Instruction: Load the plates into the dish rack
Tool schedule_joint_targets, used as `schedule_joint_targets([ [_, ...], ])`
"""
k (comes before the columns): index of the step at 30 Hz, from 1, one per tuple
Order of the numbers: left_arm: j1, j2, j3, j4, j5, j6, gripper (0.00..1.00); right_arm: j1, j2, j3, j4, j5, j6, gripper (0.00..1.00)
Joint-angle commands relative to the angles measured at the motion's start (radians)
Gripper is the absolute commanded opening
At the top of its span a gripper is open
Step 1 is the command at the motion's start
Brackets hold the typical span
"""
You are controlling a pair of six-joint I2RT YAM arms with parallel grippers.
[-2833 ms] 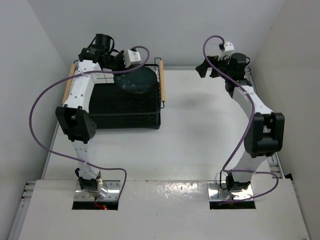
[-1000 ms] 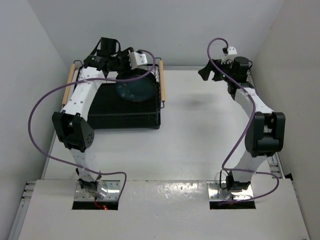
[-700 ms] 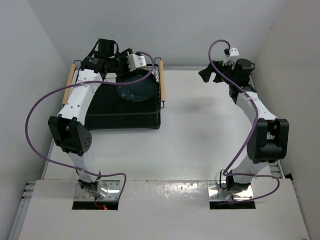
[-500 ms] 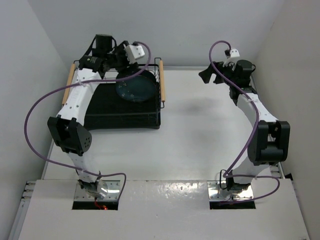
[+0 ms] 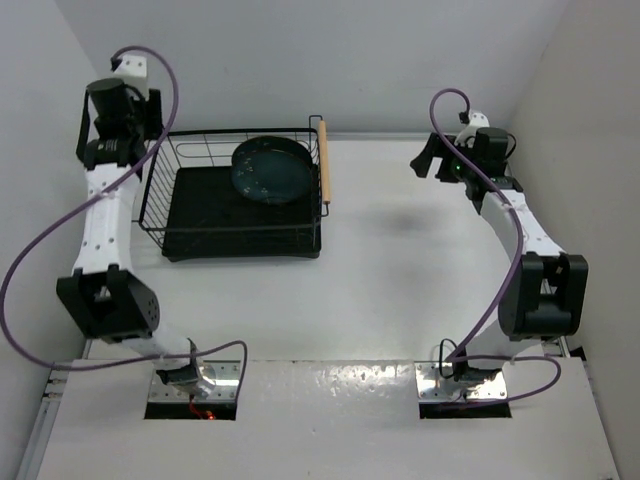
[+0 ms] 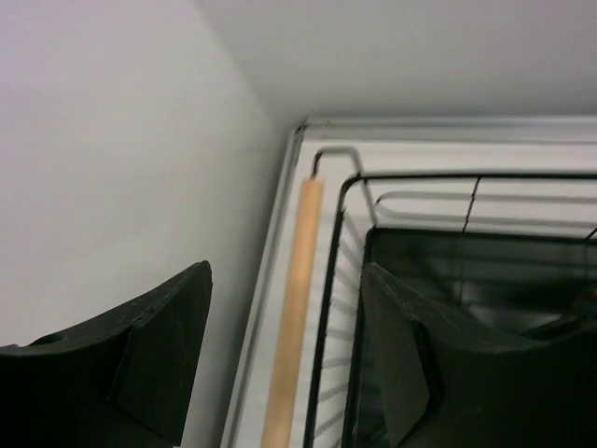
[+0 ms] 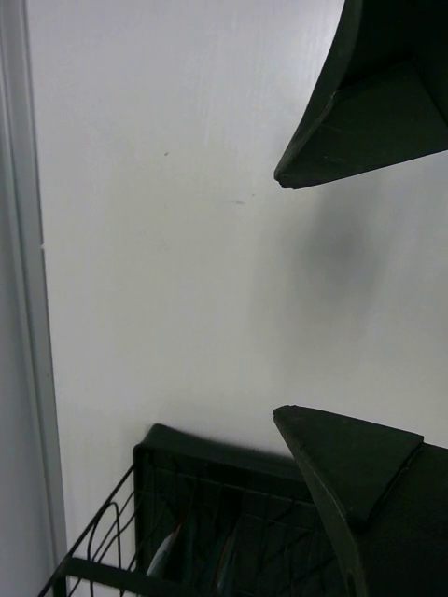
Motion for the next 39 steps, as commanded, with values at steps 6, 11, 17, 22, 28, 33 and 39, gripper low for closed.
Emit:
schedule_joint_targets([
  [6, 0.16, -0.435, -0.321, 0.102, -0.211, 0.029, 0.71, -0.005, -0.067, -0.033, -0.167, 0.297, 0.093, 1.0],
  [11, 0.36, -0.592, -0.58, 0.05, -0.285, 0.053, 0.74, 0.031, -0.07, -0.019, -0.248, 0.521, 0.178, 1.0],
  [17, 0.52, -0.636, -0.814, 0.05, -0.21, 0.01, 0.76, 0.108, -0.077, 0.024, -0.346, 0.681, 0.232, 1.0],
  [22, 0.481, -0.649, -0.912, 0.06, -0.197, -0.046, 0.73, 0.154, -0.1, 0.022, -0.414, 0.706, 0.253, 1.0],
  [28, 0.392, -0.701, -0.994, 0.014, -0.233, -0.135, 0.7, 0.2, -0.157, -0.016, -0.477, 0.749, 0.224, 1.0],
  [33, 0.349, -0.711, -1.028, -0.011, -0.311, -0.136, 0.69, 0.225, -0.208, -0.053, -0.533, 0.758, 0.262, 1.0],
  [39, 0.301, -0.711, -1.018, -0.011, -0.299, -0.145, 0.69, 0.248, -0.246, -0.082, -0.553, 0.769, 0.282, 1.0],
])
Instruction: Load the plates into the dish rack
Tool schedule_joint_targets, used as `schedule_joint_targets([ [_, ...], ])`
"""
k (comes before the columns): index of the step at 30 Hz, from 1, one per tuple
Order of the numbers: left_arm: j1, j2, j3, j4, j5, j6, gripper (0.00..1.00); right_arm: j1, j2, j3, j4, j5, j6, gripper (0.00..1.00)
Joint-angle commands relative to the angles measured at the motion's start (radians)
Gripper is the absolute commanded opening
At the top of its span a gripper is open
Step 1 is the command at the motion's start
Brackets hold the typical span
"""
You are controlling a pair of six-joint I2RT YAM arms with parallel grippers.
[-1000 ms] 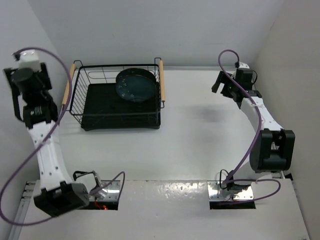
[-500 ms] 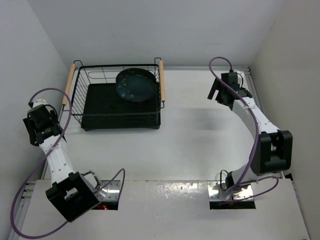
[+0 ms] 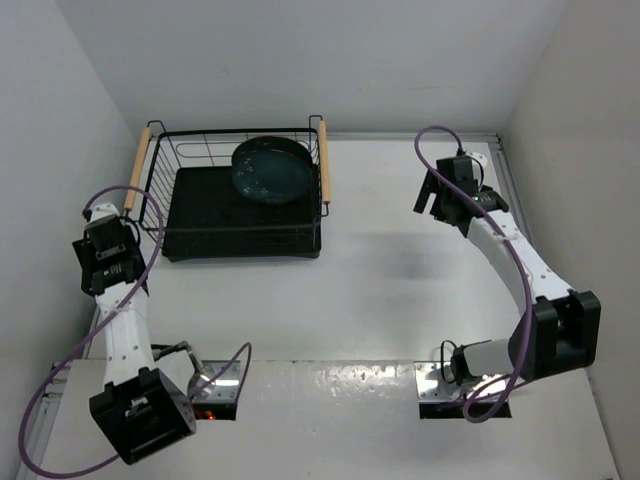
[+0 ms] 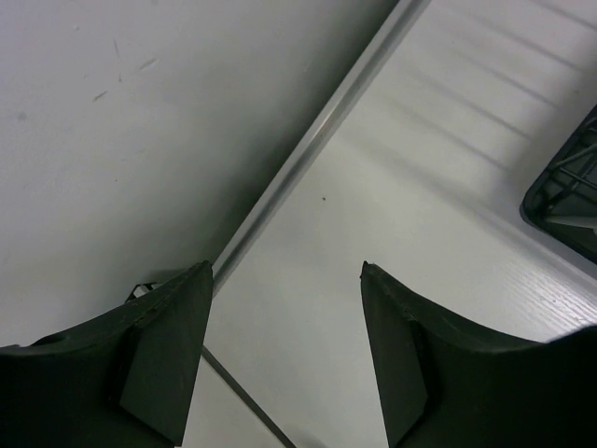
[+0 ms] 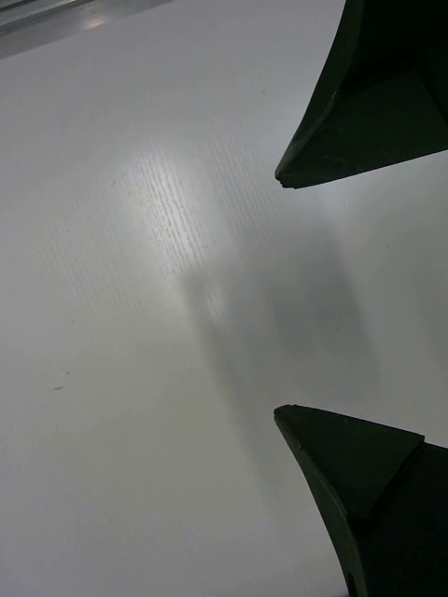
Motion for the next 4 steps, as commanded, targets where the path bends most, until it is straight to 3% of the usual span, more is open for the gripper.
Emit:
schedule_joint_targets([
  [1, -0.029, -0.01, 0.024, 0.013, -0.019, -0.023, 0.69, 0.018, -0.046, -0.01, -0.014, 0.036, 0.032, 1.0],
  [4, -0.049, -0.001, 0.024, 0.013, -0.03, -0.023, 0.69, 0.042, -0.081, -0.042, 0.025, 0.046, 0.013, 1.0],
])
